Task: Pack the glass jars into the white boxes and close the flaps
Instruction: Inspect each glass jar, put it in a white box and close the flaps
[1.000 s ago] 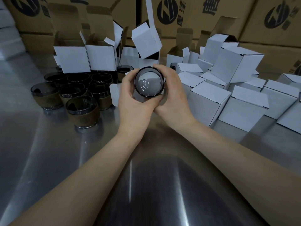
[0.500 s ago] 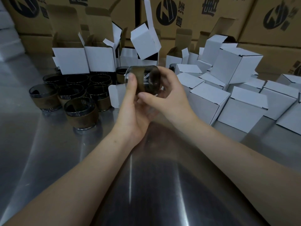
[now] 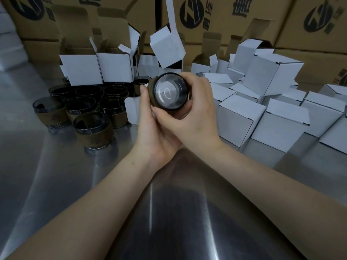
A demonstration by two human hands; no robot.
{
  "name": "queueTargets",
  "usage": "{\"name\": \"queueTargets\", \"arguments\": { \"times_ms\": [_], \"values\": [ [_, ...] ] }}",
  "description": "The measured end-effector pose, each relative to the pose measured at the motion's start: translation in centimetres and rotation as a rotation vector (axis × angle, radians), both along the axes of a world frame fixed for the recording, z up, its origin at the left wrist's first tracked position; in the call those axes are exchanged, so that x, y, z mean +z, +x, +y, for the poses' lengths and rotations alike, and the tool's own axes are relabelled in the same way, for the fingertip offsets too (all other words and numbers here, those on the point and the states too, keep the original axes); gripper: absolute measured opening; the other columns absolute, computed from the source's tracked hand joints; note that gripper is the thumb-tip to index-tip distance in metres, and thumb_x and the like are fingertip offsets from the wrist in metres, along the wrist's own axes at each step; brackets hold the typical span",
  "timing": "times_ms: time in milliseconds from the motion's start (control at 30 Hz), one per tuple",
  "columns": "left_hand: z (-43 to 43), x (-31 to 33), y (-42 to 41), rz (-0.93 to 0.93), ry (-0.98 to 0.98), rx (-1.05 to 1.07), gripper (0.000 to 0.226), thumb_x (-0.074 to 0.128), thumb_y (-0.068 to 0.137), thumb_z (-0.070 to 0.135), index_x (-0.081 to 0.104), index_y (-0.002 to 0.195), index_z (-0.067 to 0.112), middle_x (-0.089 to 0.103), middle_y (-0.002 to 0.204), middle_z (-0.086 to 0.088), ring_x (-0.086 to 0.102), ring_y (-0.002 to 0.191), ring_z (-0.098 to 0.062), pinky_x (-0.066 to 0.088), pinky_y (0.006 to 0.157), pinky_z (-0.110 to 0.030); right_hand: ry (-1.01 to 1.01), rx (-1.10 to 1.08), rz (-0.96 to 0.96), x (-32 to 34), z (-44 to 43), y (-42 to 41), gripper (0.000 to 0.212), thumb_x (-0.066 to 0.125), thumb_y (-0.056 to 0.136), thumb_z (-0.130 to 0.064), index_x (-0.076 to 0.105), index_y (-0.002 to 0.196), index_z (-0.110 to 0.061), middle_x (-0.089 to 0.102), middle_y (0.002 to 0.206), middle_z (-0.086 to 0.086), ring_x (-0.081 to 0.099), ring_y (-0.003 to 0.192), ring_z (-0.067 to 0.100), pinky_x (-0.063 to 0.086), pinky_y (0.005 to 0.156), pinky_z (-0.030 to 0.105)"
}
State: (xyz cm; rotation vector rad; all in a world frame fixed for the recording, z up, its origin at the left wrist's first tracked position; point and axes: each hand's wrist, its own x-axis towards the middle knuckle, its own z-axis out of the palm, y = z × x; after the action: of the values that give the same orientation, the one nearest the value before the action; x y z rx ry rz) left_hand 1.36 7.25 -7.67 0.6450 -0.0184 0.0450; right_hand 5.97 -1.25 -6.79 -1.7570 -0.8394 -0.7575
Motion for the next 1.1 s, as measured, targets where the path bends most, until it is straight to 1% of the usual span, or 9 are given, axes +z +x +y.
{"name": "queueTargets", "arguments": {
  "times_ms": [167, 300, 433, 500, 600, 733, 833, 967, 1100],
  "values": [
    [-0.3, 0.2, 0.0, -0.031, 0.116, 0.124, 0.065, 0.041, 0.093, 0.064, 0.055, 0.135, 0.017, 0.064, 0.130, -0.007, 0.060, 0.122, -0.022, 0.043, 0.108, -0.041, -0.035, 0.023, 0.065, 0.0, -0.2, 0.2, 0.066, 0.081, 0.068, -0.033, 0.053, 0.123, -0.011, 0.050, 0.112, -0.010, 0.053, 0.111, 0.014, 0.047, 0.093, 0.045],
    [-0.4, 0.5, -0.4, -0.003, 0.305, 0.236, 0.064, 0.053, 0.084, 0.052, 0.055, 0.134, 0.013, 0.063, 0.130, -0.012, 0.060, 0.122, -0.026, 0.041, 0.109, -0.050, -0.134, 0.039, 0.119, -0.2, -0.4, 0.8, 0.073, 0.079, 0.071, -0.033, 0.046, 0.134, -0.015, 0.052, 0.124, -0.002, 0.050, 0.119, 0.015, 0.042, 0.100, 0.047],
    [-0.8, 0.5, -0.5, 0.030, 0.435, 0.408, 0.056, 0.069, 0.081, 0.029, 0.054, 0.131, 0.009, 0.067, 0.122, -0.014, 0.066, 0.112, -0.029, 0.052, 0.096, -0.051, -0.251, 0.036, 0.162, -0.2, -0.4, 1.7, 0.073, 0.074, 0.072, -0.034, 0.046, 0.137, -0.018, 0.054, 0.126, -0.001, 0.048, 0.118, 0.014, 0.038, 0.105, 0.042],
    [-1.3, 0.3, -0.4, 0.036, 0.500, 0.482, 0.050, 0.070, 0.086, 0.018, 0.050, 0.131, 0.011, 0.066, 0.121, -0.012, 0.067, 0.109, -0.025, 0.052, 0.096, -0.052, -0.248, 0.032, 0.183, -0.4, -0.4, 2.1, 0.068, 0.078, 0.072, -0.032, 0.051, 0.132, -0.017, 0.056, 0.121, -0.002, 0.051, 0.112, 0.013, 0.041, 0.101, 0.029],
    [-1.6, 0.1, -0.2, 0.015, 0.650, 0.573, 0.053, 0.062, 0.093, 0.027, 0.037, 0.140, 0.027, 0.064, 0.120, -0.005, 0.067, 0.107, -0.019, 0.054, 0.093, -0.053, -0.127, 0.061, 0.264, -0.6, -0.5, 2.4, 0.060, 0.083, 0.070, -0.035, 0.056, 0.122, -0.024, 0.059, 0.108, -0.012, 0.053, 0.094, -0.006, 0.037, 0.081, 0.000],
    [-0.6, -0.5, 0.1, 0.048, 0.852, 0.730, 0.055, 0.046, 0.101, 0.036, 0.018, 0.147, 0.047, 0.066, 0.103, 0.001, 0.069, 0.096, -0.022, 0.056, 0.086, -0.053, 0.041, 0.081, 0.364, -0.6, -0.7, 2.7, 0.056, 0.083, 0.069, -0.038, 0.056, 0.117, -0.028, 0.060, 0.100, -0.022, 0.055, 0.095, -0.013, 0.041, 0.074, 0.001],
    [0.2, -0.8, 0.6, 0.179, 0.941, 0.759, 0.071, 0.047, 0.098, 0.019, 0.007, 0.151, 0.046, 0.064, 0.085, -0.006, 0.067, 0.074, -0.030, 0.060, 0.066, -0.051, 0.084, 0.073, 0.406, -0.5, -1.0, 3.0, 0.055, 0.082, 0.072, -0.037, 0.055, 0.118, -0.027, 0.059, 0.099, -0.023, 0.054, 0.095, -0.013, 0.043, 0.073, 0.002],
    [0.8, -1.1, 0.9, 0.266, 1.081, 0.791, 0.074, 0.051, 0.091, 0.009, 0.016, 0.152, 0.030, 0.059, 0.082, 0.002, 0.066, 0.081, -0.024, 0.057, 0.083, -0.050, 0.114, 0.087, 0.456, -0.3, -1.4, 3.1, 0.056, 0.081, 0.074, -0.039, 0.056, 0.122, -0.024, 0.061, 0.104, -0.017, 0.056, 0.095, -0.007, 0.045, 0.072, 0.004],
    [0.7, -1.1, 0.6, 0.234, 1.167, 0.856, 0.045, 0.051, 0.089, 0.011, 0.037, 0.130, 0.023, 0.057, 0.090, 0.007, 0.064, 0.087, -0.025, 0.054, 0.083, -0.045, 0.170, 0.097, 0.466, -0.1, -1.5, 3.1, 0.054, 0.079, 0.075, -0.039, 0.056, 0.121, -0.023, 0.062, 0.105, -0.014, 0.058, 0.095, -0.003, 0.046, 0.072, 0.006]
  ]
}}
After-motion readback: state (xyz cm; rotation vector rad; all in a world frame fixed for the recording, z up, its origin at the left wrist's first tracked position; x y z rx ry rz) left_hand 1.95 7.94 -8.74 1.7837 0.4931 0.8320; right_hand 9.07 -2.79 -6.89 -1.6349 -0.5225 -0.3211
